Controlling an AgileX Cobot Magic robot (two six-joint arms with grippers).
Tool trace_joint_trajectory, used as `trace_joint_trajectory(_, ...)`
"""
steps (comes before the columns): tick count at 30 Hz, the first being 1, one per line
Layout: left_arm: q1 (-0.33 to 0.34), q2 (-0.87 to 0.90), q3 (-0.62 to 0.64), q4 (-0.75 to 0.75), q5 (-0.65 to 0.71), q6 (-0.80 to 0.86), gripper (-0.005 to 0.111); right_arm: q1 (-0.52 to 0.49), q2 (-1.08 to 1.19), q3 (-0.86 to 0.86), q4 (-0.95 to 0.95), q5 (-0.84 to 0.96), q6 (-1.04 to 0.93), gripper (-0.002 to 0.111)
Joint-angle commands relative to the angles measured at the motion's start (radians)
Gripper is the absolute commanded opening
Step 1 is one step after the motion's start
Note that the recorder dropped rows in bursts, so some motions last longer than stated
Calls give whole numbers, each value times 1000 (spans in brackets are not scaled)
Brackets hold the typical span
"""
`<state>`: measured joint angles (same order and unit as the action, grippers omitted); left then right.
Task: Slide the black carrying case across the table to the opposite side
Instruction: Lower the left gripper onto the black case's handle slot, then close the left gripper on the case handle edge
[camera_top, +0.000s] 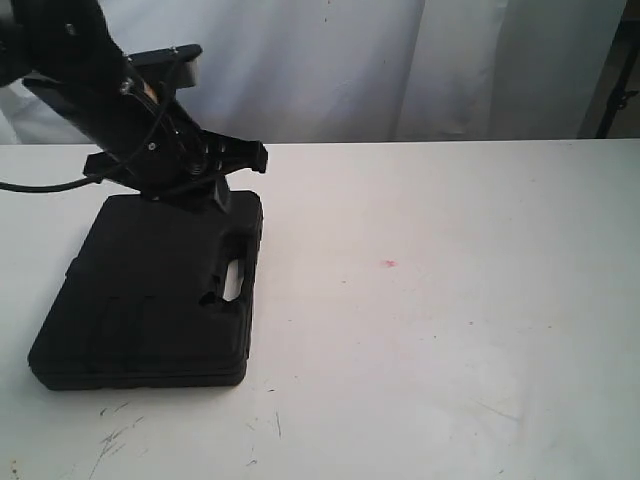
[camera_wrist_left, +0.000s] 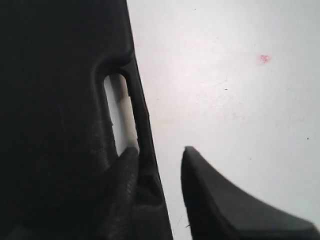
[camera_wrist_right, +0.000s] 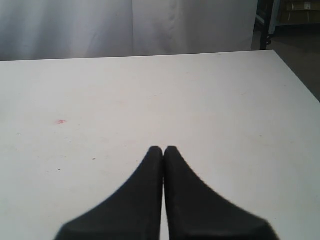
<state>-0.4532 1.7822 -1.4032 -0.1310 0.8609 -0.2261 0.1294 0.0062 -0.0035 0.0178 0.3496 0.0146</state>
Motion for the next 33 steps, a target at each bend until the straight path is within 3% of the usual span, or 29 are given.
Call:
trace_joint_trajectory(1, -5, 63, -46, -8, -1, -11, 42, -6, -6, 4, 2, -3, 0, 0)
trace_joint_trajectory(12, -5, 228, -139, -66, -16, -11, 45, -6, -6, 4, 2, -3, 0, 0)
trace_joint_trajectory(17, -5, 324, -213, -52, 14, -34, 40, -6, -6, 4, 2, -3, 0, 0)
trace_joint_trajectory(33, -5, 421, -213, 12, -7, -78, 40, -6, -6, 4, 2, -3, 0, 0)
